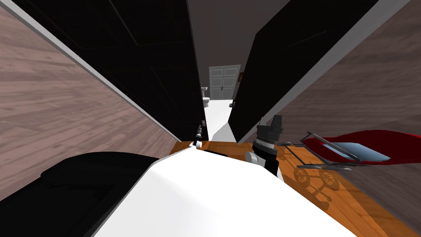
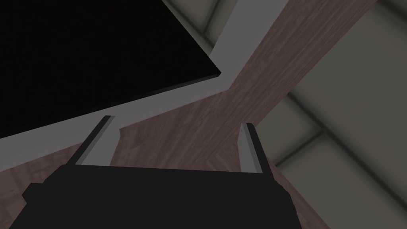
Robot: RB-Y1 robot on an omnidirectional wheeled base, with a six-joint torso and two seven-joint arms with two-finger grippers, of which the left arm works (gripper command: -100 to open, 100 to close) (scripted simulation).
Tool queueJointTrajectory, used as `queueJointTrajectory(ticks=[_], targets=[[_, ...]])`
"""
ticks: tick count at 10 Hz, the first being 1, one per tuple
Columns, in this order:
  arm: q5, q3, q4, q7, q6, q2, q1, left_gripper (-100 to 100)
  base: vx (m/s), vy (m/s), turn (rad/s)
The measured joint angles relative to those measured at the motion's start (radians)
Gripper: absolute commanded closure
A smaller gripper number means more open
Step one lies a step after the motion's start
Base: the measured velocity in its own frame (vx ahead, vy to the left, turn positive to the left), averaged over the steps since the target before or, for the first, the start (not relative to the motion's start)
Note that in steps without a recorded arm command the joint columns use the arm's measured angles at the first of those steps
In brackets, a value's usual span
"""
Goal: Push the door open
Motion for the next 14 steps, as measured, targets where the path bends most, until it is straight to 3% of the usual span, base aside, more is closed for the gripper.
queueJointTrajectory(ticks=[3, 6, 7, 12, 14], targets=[[0.002, 0.004, 0.001, 0.001, -0.005, 0.002, 0.003, -100, 0.185, 0.027, -0.022], [0.007, 0.011, 0.033, 0.002, -0.021, -0.014, -0.011, -100, 0.160, 0.021, -0.012], [0.007, 0.011, 0.034, 0.002, -0.025, -0.016, -0.011, 100, -0.018, -0.006, -0.005], [0.006, 0.010, 0.034, 0.002, -0.019, -0.014, -0.010, 100, -0.012, -0.002, -0.002], [0.005, 0.013, 0.037, 0.002, -0.016, -0.014, -0.005, 100, 0.146, -0.030, 0.055]])
